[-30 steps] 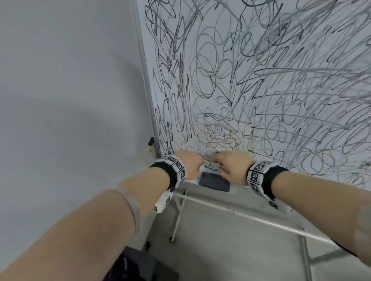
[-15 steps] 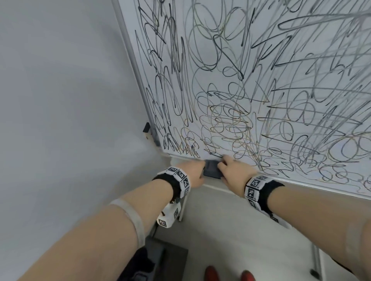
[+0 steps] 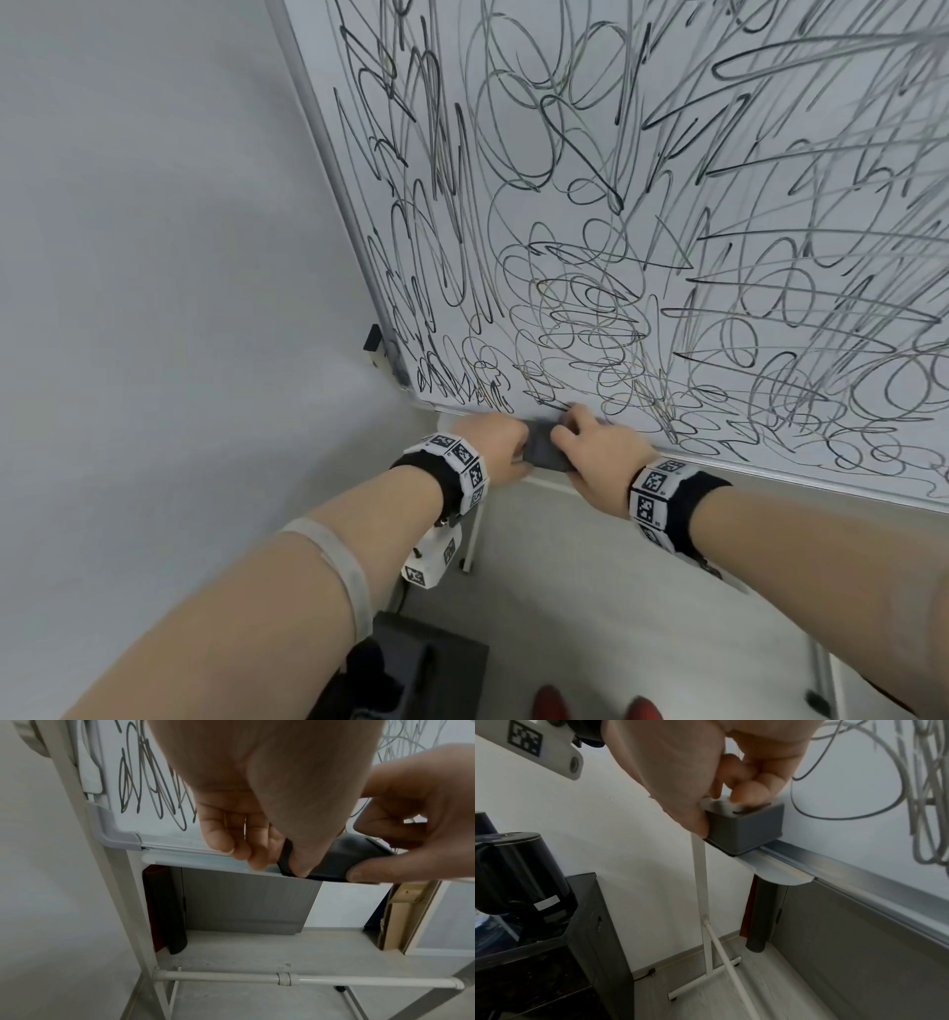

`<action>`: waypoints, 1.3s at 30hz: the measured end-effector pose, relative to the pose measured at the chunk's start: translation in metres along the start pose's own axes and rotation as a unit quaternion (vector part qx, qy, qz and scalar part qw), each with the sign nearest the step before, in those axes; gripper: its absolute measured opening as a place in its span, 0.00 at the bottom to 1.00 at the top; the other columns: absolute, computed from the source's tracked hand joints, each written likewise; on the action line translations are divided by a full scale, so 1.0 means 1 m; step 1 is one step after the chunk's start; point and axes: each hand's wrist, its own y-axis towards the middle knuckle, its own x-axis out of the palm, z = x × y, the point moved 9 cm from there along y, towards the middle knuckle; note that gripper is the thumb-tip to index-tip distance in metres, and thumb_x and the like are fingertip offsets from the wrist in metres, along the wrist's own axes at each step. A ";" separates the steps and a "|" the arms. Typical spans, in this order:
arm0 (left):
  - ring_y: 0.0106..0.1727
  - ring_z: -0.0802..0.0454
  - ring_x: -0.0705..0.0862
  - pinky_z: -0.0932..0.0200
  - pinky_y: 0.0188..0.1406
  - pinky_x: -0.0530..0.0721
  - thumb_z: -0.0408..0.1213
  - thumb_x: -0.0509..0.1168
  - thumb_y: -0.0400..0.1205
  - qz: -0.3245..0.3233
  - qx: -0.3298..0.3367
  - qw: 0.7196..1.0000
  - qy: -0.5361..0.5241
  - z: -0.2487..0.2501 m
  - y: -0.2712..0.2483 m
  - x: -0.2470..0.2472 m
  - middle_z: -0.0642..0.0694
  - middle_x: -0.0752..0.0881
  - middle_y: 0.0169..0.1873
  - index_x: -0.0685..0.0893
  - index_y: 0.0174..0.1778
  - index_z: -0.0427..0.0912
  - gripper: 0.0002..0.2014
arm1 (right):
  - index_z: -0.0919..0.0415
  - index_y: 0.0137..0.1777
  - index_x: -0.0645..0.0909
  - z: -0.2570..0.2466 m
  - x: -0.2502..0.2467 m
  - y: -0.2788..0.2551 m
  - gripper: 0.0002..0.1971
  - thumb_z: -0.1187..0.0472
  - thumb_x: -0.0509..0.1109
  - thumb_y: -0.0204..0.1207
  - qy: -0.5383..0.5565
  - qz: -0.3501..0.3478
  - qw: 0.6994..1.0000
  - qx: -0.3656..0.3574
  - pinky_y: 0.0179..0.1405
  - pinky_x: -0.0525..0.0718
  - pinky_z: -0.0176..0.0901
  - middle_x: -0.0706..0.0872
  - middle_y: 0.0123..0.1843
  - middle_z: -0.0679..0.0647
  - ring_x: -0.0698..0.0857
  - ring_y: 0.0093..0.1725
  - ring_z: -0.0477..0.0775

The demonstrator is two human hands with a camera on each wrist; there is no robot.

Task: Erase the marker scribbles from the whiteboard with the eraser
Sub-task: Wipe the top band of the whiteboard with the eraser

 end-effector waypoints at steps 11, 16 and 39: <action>0.34 0.44 0.82 0.52 0.38 0.86 0.51 0.66 0.76 -0.013 0.002 1.000 0.028 -0.009 -0.029 -0.048 0.46 0.83 0.32 0.79 0.35 0.43 0.14 | 0.59 0.72 0.68 -0.023 -0.056 -0.005 0.27 0.48 0.67 0.76 -0.043 0.026 0.999 0.006 0.37 0.76 0.48 0.68 0.71 0.60 0.84 0.51 0.61; 0.33 0.43 0.85 0.52 0.36 0.87 0.53 0.66 0.75 0.043 -0.010 0.998 0.050 -0.023 -0.056 -0.113 0.45 0.85 0.31 0.84 0.37 0.40 0.17 | 0.59 0.70 0.70 -0.039 -0.128 -0.006 0.25 0.51 0.66 0.76 -0.077 0.089 0.993 -0.031 0.33 0.74 0.47 0.67 0.75 0.59 0.85 0.43 0.61; 0.78 0.41 0.69 0.45 0.77 0.69 0.30 0.62 0.72 0.424 -0.038 0.904 0.017 -0.065 -0.188 -0.527 0.41 0.73 0.77 0.69 0.80 0.41 0.35 | 0.49 0.60 0.82 -0.070 -0.524 -0.066 0.27 0.68 0.77 0.59 -0.235 0.530 0.809 -0.101 0.52 0.74 0.56 0.80 0.52 0.57 0.79 0.51 0.63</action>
